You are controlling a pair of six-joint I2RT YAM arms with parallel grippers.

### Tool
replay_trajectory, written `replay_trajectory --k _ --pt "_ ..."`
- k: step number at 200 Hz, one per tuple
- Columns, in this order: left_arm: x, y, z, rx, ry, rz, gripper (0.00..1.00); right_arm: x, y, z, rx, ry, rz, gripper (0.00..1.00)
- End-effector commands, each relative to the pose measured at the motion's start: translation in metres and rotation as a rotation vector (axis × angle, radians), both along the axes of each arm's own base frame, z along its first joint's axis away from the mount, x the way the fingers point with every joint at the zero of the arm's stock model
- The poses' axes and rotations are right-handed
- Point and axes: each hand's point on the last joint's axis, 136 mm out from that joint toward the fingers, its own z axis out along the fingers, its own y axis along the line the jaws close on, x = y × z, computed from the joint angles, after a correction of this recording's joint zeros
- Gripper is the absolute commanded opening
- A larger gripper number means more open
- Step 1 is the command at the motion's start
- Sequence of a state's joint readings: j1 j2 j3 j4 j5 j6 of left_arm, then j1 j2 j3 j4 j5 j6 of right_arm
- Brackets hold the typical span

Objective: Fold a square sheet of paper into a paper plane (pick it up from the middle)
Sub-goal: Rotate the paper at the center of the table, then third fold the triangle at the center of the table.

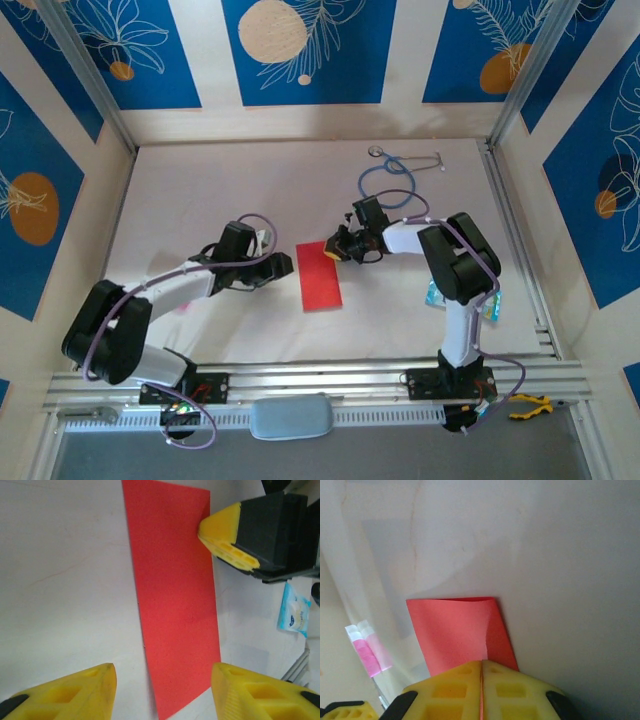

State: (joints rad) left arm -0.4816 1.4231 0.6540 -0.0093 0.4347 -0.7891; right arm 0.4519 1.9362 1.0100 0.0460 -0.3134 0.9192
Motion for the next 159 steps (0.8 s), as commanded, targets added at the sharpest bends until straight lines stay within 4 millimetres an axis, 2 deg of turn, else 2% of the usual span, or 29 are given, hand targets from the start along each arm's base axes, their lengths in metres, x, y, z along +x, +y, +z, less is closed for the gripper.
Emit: replay_trajectory --k 1,16,36,56,99,124,159 --pt "0.007 -0.011 0.009 -0.067 0.009 -0.017 0.51 0.001 -0.003 0.028 -0.007 -0.082 -0.003 0.12" --pt "0.005 -0.013 0.007 -0.072 0.021 -0.025 0.51 -0.002 -0.002 0.049 0.02 -0.138 0.03 0.16" --pt "0.003 -0.013 0.004 -0.075 0.03 -0.026 0.51 -0.017 -0.004 0.056 0.029 -0.141 0.061 0.18" --pt "0.002 -0.015 0.003 -0.084 0.039 -0.032 0.51 -0.037 -0.009 0.051 0.032 -0.116 0.07 0.18" --pt "-0.001 -0.023 -0.003 -0.103 0.06 -0.043 0.5 -0.075 -0.009 0.036 0.026 -0.073 0.106 0.09" --pt "-0.002 -0.028 -0.007 -0.111 0.072 -0.049 0.5 -0.086 -0.008 0.025 0.016 -0.053 0.123 0.07" --pt "-0.004 -0.034 -0.01 -0.116 0.088 -0.063 0.49 -0.088 -0.01 0.009 0.01 -0.025 0.115 0.07"
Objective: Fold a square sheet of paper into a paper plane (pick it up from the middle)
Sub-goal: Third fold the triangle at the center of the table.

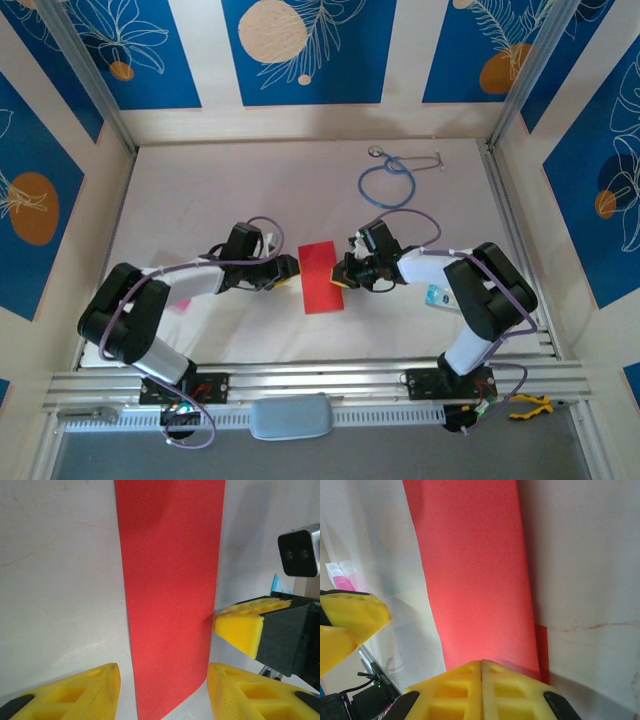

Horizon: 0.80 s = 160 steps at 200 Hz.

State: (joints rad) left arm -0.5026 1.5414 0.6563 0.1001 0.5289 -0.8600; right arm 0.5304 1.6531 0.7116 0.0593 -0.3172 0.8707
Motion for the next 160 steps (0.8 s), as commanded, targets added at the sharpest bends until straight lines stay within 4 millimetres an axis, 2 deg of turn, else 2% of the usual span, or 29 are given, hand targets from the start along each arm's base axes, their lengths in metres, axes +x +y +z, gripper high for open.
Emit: replay_trajectory --k 1,36,69,160 --pt "0.0 -0.012 0.006 -0.039 -0.002 -0.027 0.49 0.0 0.001 -0.005 0.015 0.01 0.002 0.06" --pt "-0.003 -0.016 0.002 -0.035 0.015 -0.036 0.49 -0.004 -0.01 -0.031 -0.04 0.07 -0.049 0.05" --pt "-0.005 -0.021 0.0 -0.039 0.028 -0.043 0.49 -0.011 -0.02 -0.046 -0.028 0.129 -0.115 0.04" --pt "-0.011 -0.032 -0.019 -0.01 0.095 -0.058 0.39 -0.013 -0.026 -0.048 -0.041 0.155 -0.149 0.04"
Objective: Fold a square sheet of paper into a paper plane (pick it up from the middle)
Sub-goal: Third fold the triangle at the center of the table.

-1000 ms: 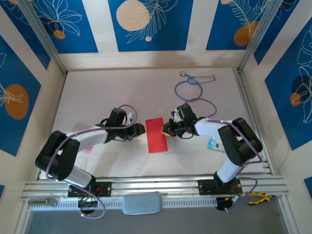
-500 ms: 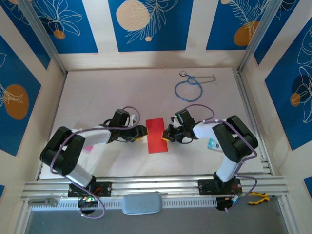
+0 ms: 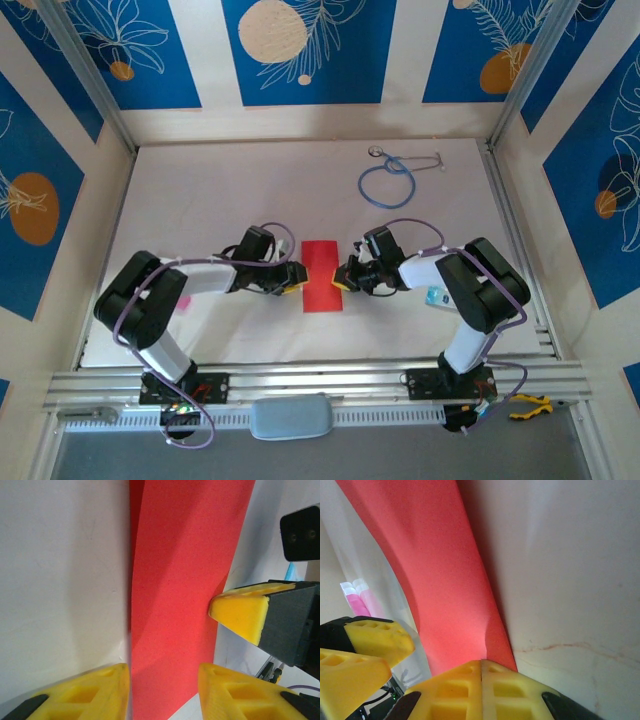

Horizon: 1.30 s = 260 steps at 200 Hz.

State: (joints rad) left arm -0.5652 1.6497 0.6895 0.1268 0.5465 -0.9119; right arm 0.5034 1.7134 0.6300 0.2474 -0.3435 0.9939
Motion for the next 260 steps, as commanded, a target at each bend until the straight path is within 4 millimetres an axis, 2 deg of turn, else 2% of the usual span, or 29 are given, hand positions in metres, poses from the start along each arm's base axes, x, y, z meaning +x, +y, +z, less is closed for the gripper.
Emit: replay_trajectory --k 1,62,114,155,210,260 --pt "0.001 -0.01 0.002 -0.014 0.009 -0.018 0.39 -0.016 -0.021 -0.029 -0.098 0.101 -0.049 0.04" --pt "-0.003 -0.011 -0.008 0.007 0.032 -0.02 0.35 -0.016 -0.022 -0.029 -0.101 0.105 -0.047 0.04" --pt "-0.004 -0.002 -0.014 0.081 0.029 -0.013 0.36 -0.018 -0.023 -0.03 -0.104 0.106 -0.045 0.04" --pt "-0.002 0.005 -0.011 0.114 0.004 0.003 0.38 -0.018 -0.022 -0.029 -0.102 0.107 -0.043 0.04" --pt "-0.002 -0.001 -0.011 0.087 0.013 -0.016 0.38 -0.018 -0.022 -0.029 -0.098 0.106 -0.042 0.04" --pt "-0.001 -0.011 -0.01 0.027 0.027 -0.02 0.3 -0.018 -0.022 -0.028 -0.098 0.107 -0.041 0.04"
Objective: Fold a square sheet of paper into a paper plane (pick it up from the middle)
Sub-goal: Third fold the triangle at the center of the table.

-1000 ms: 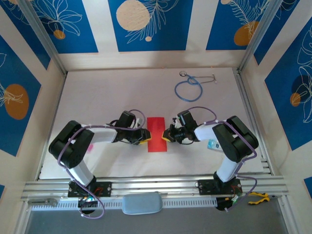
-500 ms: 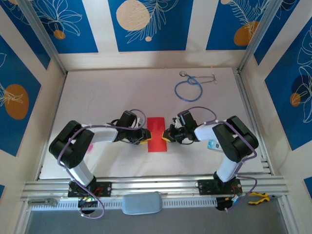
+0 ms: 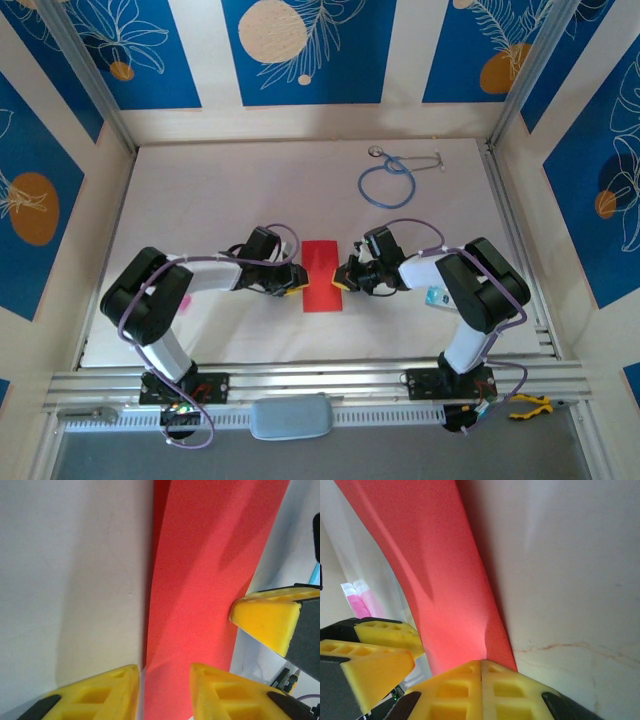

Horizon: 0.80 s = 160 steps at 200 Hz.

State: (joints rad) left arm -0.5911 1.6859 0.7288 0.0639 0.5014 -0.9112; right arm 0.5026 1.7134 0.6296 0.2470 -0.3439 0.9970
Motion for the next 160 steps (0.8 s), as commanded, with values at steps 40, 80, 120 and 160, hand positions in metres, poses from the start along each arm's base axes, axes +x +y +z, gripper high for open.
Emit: replay_trajectory --k 40,80,120,160 --pt "0.005 -0.007 0.008 -0.048 -0.031 0.019 0.26 -0.018 -0.023 -0.026 -0.103 0.097 -0.039 0.04" --pt "0.011 -0.01 0.013 -0.086 -0.058 0.04 0.25 -0.019 -0.023 -0.025 -0.104 0.096 -0.04 0.04" --pt "0.02 -0.012 0.017 -0.123 -0.085 0.058 0.33 -0.019 -0.023 -0.023 -0.103 0.09 -0.035 0.04" --pt "0.027 -0.011 0.017 -0.137 -0.085 0.075 0.34 -0.019 -0.023 -0.022 -0.1 0.089 -0.032 0.04"
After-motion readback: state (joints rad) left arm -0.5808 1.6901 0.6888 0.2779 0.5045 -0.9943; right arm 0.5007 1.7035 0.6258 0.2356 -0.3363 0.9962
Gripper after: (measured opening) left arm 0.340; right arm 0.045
